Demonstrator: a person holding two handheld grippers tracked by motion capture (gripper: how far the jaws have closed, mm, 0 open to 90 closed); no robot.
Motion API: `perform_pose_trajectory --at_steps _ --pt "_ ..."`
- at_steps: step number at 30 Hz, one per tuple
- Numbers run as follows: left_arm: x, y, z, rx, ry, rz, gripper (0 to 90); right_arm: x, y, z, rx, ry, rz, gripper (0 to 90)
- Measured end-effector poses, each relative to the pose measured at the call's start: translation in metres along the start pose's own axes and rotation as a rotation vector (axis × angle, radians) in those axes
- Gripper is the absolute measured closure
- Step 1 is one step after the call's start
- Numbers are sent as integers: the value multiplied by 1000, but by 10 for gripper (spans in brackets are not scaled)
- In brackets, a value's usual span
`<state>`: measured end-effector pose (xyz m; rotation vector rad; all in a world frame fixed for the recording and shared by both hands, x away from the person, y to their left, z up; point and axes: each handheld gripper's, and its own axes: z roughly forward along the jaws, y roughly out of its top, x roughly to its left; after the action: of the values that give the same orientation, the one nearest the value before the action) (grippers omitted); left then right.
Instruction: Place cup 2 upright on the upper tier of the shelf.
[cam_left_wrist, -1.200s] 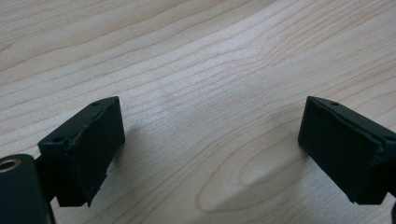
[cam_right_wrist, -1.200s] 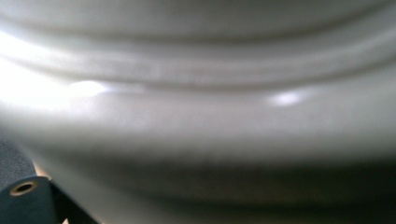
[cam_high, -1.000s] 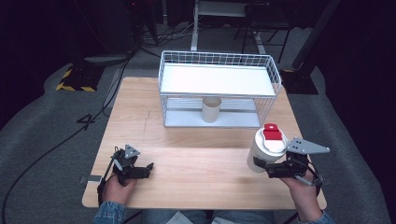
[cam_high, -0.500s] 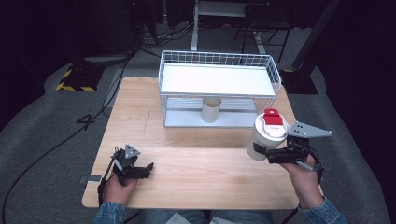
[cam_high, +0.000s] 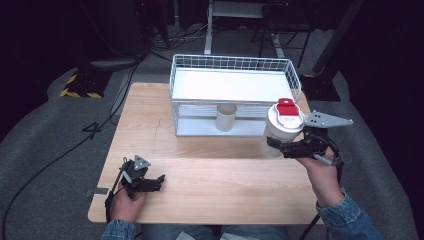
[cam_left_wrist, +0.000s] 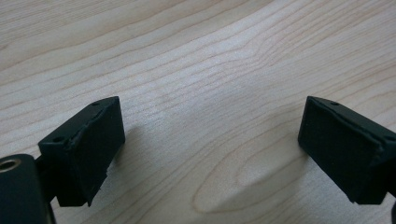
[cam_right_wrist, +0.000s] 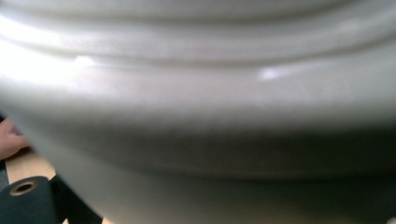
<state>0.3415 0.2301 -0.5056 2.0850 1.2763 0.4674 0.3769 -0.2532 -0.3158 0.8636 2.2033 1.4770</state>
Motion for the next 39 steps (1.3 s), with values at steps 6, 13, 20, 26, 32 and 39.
perform_pose_trajectory --at_steps 6,13,20,26,32,39 --pt "0 1 1 -1 3 -6 78 -4 17 5 0 -9 -1 96" --pt "0 1 1 -1 3 -6 78 -8 41 13 -11 -15 -3 96" --pt "0 1 1 2 4 -6 78 -10 64 26 -10 -21 -14 96" --pt "1 2 1 -1 8 -10 82 -13 81 38 -14 -35 -7 96" --pt "1 2 2 -4 12 -19 86 -20 96 50 -20 -58 3 96" --pt "1 2 1 -4 20 -24 92 -27 106 68 -22 -102 12 96"
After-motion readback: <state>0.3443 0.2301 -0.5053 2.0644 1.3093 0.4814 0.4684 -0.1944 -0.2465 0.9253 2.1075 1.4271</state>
